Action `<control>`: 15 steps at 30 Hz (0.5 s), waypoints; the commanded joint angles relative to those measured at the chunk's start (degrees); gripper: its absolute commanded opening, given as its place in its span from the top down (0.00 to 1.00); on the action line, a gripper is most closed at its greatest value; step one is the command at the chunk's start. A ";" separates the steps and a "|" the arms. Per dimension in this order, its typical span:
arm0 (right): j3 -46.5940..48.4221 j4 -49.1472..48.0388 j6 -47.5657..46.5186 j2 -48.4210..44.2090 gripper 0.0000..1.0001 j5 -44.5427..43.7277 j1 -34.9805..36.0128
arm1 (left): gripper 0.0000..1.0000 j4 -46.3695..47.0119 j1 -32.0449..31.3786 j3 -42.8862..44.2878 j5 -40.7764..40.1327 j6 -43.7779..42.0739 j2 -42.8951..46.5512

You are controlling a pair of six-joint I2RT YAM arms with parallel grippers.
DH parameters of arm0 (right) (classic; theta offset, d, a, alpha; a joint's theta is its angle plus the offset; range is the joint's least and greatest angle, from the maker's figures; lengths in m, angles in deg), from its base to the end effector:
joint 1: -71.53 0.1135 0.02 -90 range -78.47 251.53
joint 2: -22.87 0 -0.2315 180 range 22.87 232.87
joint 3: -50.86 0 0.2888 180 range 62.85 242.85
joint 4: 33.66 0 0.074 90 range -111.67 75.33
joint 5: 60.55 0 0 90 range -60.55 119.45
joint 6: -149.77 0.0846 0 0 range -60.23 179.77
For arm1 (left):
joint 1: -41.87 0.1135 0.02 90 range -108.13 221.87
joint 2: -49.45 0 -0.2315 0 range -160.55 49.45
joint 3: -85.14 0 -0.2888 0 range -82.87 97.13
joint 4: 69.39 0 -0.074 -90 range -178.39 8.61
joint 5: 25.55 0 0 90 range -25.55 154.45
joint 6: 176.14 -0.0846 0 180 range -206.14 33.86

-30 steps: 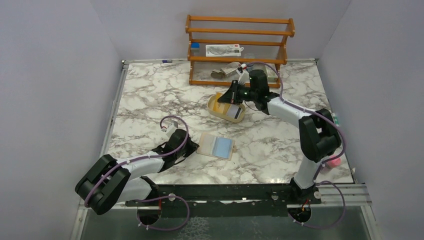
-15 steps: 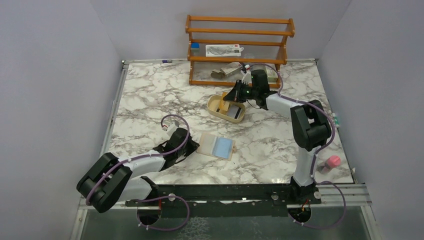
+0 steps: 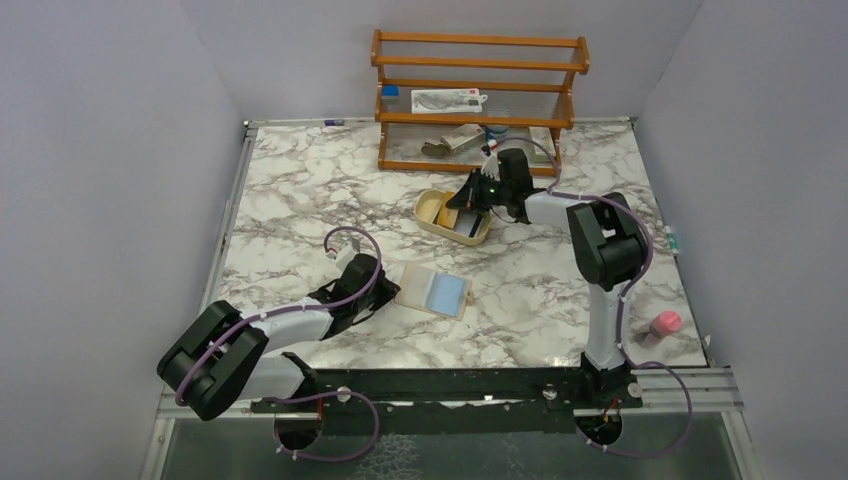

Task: Take the credit cards out of the card holder

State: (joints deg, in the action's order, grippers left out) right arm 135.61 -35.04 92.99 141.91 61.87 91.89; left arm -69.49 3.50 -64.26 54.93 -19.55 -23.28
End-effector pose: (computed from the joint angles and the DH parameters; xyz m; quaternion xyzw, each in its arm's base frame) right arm 0.4465 0.2141 0.0742 -0.0381 0.8532 0.4257 0.2991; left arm 0.2298 -0.1641 0.0350 -0.2547 0.8755 -0.2738 0.3059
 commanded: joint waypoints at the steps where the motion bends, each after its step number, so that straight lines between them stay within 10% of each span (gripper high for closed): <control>1: 1.58 -2.87 1.28 1.92 0.99 -1.08 1.09 | 1.00 -6.90 0.09 -0.94 -1.02 -1.81 -1.58; 15: 7.11 0.36 1.25 5.08 0.89 -1.33 3.64 | 1.00 -8.13 0.08 -1.47 -1.47 -1.55 0.11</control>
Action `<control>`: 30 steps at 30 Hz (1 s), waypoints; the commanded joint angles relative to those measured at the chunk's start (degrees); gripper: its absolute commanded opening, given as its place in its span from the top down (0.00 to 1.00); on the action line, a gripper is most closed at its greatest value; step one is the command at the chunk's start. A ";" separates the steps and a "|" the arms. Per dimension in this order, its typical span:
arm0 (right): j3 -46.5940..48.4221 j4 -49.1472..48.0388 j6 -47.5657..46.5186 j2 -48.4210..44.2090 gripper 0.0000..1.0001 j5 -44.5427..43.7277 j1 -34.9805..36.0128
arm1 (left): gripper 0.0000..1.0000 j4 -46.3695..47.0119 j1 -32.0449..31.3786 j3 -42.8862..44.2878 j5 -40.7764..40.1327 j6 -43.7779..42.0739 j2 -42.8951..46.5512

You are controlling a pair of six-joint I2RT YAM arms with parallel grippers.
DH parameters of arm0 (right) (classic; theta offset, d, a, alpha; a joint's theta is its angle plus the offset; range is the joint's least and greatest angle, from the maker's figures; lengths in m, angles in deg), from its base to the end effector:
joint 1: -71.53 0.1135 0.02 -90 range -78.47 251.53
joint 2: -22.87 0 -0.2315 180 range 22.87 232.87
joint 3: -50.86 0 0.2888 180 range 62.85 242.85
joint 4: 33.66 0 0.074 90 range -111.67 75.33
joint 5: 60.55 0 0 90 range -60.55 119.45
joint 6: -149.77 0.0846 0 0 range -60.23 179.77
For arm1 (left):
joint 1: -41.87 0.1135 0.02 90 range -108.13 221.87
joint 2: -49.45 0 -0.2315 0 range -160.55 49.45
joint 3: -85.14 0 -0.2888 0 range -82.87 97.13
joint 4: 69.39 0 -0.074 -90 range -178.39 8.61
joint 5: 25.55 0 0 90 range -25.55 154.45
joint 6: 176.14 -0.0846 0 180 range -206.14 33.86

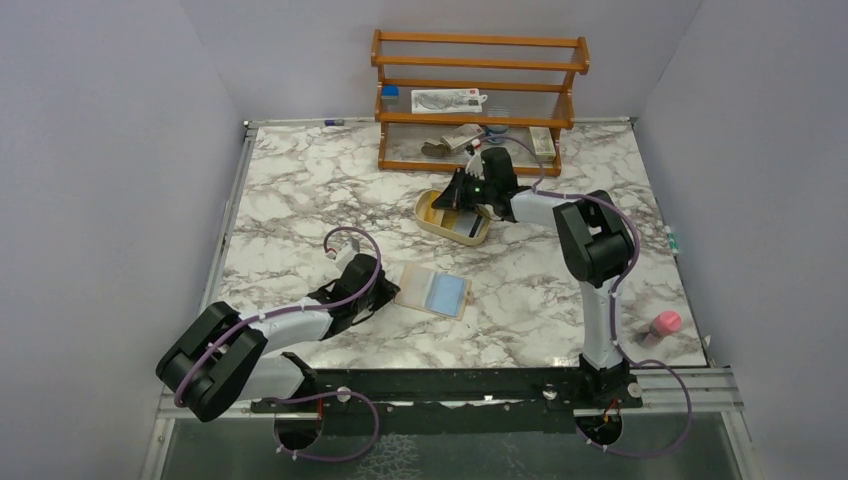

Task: Take the credit cards out of the card holder

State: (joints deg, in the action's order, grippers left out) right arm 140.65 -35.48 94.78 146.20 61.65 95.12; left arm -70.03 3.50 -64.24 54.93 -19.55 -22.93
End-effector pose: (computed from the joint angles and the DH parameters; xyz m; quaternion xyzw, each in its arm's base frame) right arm 0.4509 0.2461 0.0708 -0.0509 0.8484 0.4402 0.2895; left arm 0.2295 -0.1638 0.0356 -0.2548 0.8761 -0.2727 0.3051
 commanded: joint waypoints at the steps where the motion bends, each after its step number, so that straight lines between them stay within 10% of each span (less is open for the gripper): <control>1: 2.28 1.62 -1.19 0.47 0.85 -1.29 0.40 | 1.00 -7.51 0.05 -1.49 -1.47 -1.55 -0.24; 18: 14.02 26.96 -17.84 -5.44 0.35 -14.07 0.42 | 1.00 -7.12 0.06 -1.75 -1.11 -1.64 0.07; 30: 11.82 25.80 -19.16 -13.09 0.12 -18.06 0.33 | 1.00 -9.16 0.10 -1.67 -1.37 -1.82 3.10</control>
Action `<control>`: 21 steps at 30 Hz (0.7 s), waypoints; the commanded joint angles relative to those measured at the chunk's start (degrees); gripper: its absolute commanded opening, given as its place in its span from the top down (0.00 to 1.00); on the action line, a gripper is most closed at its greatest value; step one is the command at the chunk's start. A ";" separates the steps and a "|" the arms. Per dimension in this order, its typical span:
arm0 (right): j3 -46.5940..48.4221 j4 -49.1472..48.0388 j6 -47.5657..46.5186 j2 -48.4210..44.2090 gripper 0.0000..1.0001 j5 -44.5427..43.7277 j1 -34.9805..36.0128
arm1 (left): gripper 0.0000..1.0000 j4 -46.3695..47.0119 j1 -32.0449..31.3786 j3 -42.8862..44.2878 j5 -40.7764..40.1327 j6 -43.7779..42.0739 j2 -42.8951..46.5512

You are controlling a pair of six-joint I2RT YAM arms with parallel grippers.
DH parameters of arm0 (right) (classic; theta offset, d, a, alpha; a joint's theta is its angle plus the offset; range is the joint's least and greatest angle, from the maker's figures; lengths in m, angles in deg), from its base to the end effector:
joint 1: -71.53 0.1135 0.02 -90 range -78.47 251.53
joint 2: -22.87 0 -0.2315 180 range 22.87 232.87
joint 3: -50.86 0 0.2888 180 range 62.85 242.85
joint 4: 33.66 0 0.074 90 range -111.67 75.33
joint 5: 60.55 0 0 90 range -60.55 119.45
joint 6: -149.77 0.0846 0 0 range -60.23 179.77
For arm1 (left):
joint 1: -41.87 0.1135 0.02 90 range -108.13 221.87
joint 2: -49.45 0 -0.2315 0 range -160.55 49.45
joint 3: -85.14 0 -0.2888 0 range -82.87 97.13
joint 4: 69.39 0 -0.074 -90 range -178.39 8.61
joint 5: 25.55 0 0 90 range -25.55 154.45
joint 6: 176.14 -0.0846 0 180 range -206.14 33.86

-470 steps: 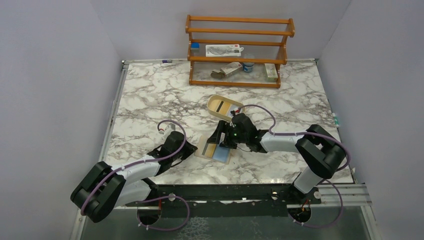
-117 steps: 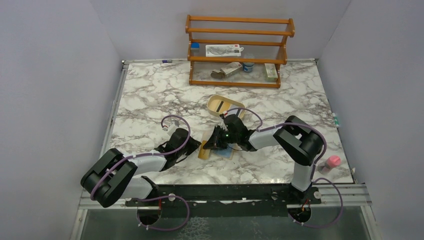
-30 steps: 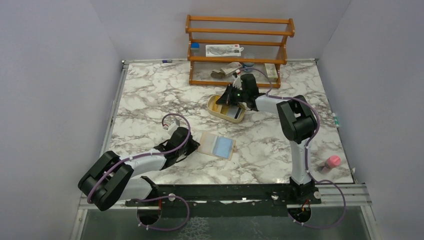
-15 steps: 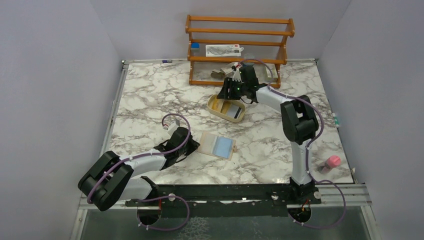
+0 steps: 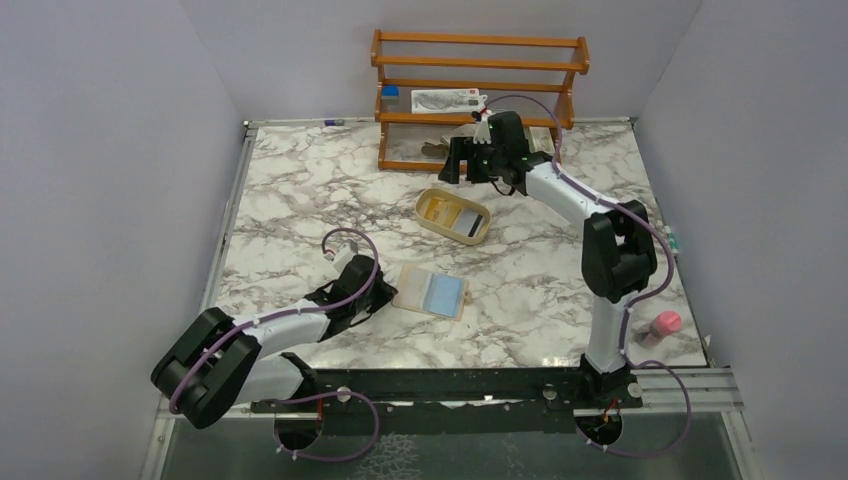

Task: Take the credit cards out of the card holder

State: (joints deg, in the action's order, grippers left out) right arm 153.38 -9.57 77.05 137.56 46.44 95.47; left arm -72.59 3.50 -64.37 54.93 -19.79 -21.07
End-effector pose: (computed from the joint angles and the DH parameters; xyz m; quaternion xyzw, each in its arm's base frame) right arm 0.4688 0.2352 0.1713 -0.1179 0.8769 0.2807 0.3720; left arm 0.2271 -0.1620 0.0382 -0.2531 0.8796 -0.2667 0.3019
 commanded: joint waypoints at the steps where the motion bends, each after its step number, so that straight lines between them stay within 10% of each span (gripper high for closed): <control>1: -1.17 -0.35 -1.51 -5.27 0.12 -3.15 0.03 | 1.00 -6.86 0.11 -1.63 -1.46 -1.57 1.70; 12: -17.68 -7.12 5.40 -23.49 0.12 0.85 1.08 | 1.00 -8.21 0.05 -1.29 -2.52 -2.23 4.70; 21: -34.38 -18.10 16.51 -22.11 0.10 4.09 16.75 | 1.00 -7.30 0.07 0.43 -1.87 -2.61 2.15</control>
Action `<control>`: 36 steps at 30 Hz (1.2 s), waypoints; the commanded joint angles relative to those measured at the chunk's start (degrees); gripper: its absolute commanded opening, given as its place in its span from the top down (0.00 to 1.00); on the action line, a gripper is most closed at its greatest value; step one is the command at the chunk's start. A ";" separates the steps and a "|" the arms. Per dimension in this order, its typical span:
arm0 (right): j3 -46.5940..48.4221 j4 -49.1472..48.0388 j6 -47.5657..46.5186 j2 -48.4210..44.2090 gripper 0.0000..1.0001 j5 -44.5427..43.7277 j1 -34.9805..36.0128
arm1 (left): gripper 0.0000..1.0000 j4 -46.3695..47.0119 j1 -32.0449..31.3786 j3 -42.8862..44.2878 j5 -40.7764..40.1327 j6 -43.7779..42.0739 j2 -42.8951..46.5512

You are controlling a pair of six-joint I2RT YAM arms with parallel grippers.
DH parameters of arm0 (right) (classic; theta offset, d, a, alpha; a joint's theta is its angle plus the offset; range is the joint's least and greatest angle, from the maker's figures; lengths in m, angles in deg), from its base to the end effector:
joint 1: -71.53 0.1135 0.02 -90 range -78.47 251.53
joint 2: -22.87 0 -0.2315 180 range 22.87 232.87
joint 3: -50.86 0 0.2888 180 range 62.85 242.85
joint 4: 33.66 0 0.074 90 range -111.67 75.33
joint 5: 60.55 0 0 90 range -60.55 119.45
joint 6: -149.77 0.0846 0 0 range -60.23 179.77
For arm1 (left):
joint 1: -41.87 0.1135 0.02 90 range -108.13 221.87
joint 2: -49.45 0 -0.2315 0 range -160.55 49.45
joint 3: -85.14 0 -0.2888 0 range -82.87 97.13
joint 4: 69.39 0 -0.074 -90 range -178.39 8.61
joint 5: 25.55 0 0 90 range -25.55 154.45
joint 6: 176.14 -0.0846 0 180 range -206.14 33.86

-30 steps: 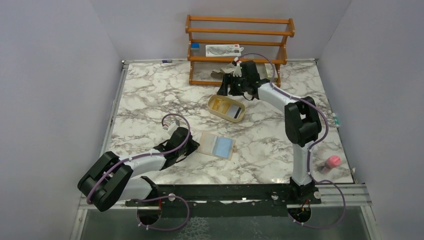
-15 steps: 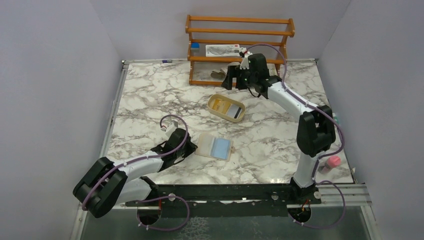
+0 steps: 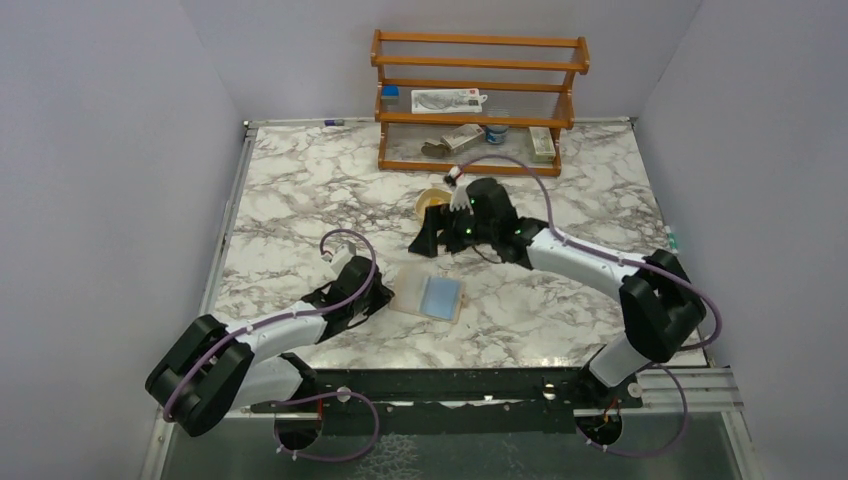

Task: Take the credit cards out of the card holder

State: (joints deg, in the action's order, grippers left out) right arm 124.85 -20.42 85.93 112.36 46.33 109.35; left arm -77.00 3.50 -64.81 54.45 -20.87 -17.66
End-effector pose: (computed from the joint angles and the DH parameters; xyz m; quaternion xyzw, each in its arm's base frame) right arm 0.3263 0.2844 0.1933 -0.1609 0.8392 0.3741 0.3605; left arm 0.2226 -0.1575 0.0421 -0.2465 0.8862 -0.2520 0.3005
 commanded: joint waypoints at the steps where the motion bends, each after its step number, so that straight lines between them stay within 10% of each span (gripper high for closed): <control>1: -7.38 -9.44 9.24 3.65 0.10 5.34 3.13 | 1.00 -3.77 0.08 1.36 -1.53 -1.66 -0.53; 24: -21.77 -14.81 12.31 -8.64 0.11 -5.16 3.35 | 1.00 -22.28 -2.18 21.85 -5.59 -10.09 5.99; 36: -24.70 -10.57 11.64 -15.21 0.10 -9.27 2.69 | 1.00 -30.41 -15.42 30.53 -20.02 -8.30 -1.31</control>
State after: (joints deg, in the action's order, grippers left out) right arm 101.36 -32.94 98.08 100.21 40.60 112.65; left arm -103.34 -8.54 -36.94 42.27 -30.44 -16.26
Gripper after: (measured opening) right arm 0.897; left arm 0.003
